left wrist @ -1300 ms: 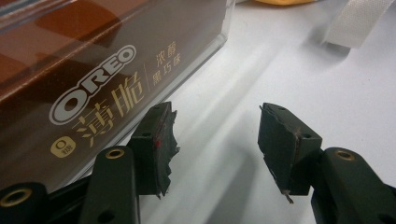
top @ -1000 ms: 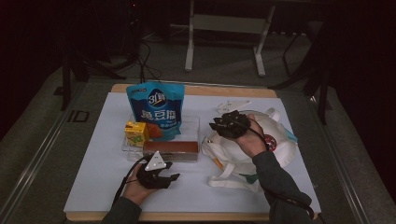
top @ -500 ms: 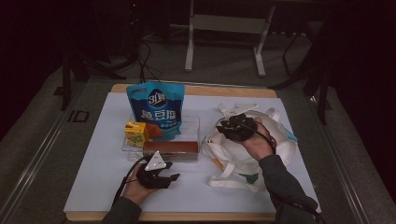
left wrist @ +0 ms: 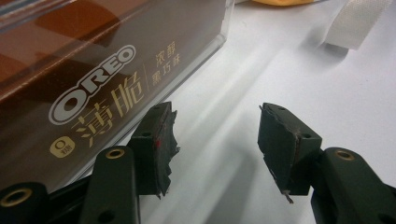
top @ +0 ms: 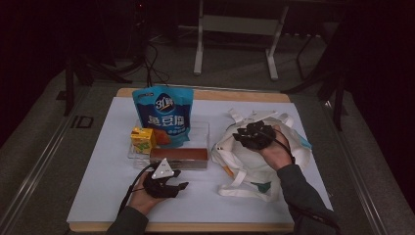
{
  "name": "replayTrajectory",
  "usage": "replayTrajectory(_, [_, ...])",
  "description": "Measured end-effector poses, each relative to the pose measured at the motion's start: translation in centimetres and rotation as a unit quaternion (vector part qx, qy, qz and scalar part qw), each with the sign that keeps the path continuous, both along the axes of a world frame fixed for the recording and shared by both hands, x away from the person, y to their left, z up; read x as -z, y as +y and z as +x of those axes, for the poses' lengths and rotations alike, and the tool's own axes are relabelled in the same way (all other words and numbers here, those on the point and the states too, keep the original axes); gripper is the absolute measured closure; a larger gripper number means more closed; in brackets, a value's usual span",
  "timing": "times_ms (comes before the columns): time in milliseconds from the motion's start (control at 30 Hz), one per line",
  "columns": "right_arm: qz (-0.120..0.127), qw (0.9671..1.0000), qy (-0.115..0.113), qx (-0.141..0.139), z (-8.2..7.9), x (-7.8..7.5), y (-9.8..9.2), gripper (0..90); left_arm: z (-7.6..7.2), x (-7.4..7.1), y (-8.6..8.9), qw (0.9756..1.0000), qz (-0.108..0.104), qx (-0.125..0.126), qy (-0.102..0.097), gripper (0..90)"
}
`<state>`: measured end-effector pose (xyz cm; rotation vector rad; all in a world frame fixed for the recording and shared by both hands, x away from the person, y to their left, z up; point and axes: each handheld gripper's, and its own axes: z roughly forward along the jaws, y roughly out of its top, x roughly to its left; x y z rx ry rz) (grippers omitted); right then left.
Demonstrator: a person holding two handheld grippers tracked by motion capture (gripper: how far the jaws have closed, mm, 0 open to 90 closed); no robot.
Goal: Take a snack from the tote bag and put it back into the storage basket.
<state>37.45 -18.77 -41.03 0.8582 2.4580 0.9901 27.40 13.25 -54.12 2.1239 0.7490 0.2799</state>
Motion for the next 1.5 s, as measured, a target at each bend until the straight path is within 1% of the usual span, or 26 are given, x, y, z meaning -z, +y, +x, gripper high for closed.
replayTrajectory(200, [0.003, 1.0, 0.001, 0.007, 0.0, -0.1, -0.7, 70.4, 0.0, 0.0, 0.0, 1.0, -0.001, 0.0, 0.001, 45.7])
replayTrajectory(400, [0.009, 0.9999, 0.003, 0.013, -0.1, 0.1, -1.6, 69.2, 0.0, 0.0, 0.0, 1.0, 0.0, 0.0, 0.0, 45.7])
replayTrajectory(500, [0.007, 0.9998, 0.004, 0.016, -0.2, 0.3, -1.8, 68.7, 0.0, 0.0, 0.0, 1.0, 0.0, 0.0, 0.001, 45.7])
replayTrajectory(633, [0.006, 0.9997, 0.008, 0.024, -0.2, 0.6, -2.5, 66.8, 0.0, 0.0, 0.0, 1.0, -0.001, -0.001, 0.001, 45.7])
replayTrajectory(800, [0.002, 0.9995, 0.009, 0.03, -0.5, 0.8, -3.4, 66.9, 0.0, 0.0, 0.0, 1.0, -0.001, 0.0, 0.001, 45.9])
replayTrajectory(900, [-0.003, 0.9995, 0.01, 0.031, -0.7, 0.9, -4.1, 72.7, 0.0, 0.0, 0.0, 1.0, -0.001, 0.0, 0.001, 45.9])
replayTrajectory(1000, [-0.013, 0.9993, 0.008, 0.035, -0.9, 1.0, -4.9, 82.9, 0.0, 0.0, 0.0, 1.0, -0.001, 0.0, 0.0, 45.9])
replayTrajectory(1100, [-0.019, 0.9991, 0.006, 0.038, -1.2, 1.1, -5.6, 89.4, 0.0, 0.0, 0.0, 1.0, -0.001, 0.0, 0.0, 45.9])
replayTrajectory(1200, [-0.026, 0.9988, 0.004, 0.042, -1.6, 1.3, -6.5, 89.9, 0.0, 0.0, 0.0, 1.0, -0.001, 0.0, 0.0, 45.9])
replayTrajectory(1233, [-0.026, 0.9988, 0.004, 0.042, -1.6, 1.3, -6.5, 89.9, 0.0, 0.0, 0.0, 1.0, -0.001, 0.0, 0.0, 45.9])
replayTrajectory(1400, [-0.027, 0.9982, 0.009, 0.052, -2.2, 1.8, -8.3, 90.0, 0.0, 0.0, 0.0, 1.0, -0.002, -0.001, 0.001, 45.9])
replayTrajectory(1467, [-0.028, 0.998, 0.011, 0.056, -2.3, 2.0, -8.5, 90.0, 0.0, 0.0, 0.0, 1.0, -0.001, 0.0, 0.001, 45.9])
replayTrajectory(1500, [-0.028, 0.9977, 0.011, 0.062, -2.4, 2.2, -9.1, 90.0, 0.0, 0.0, 0.0, 1.0, -0.001, -0.001, 0.001, 45.9])
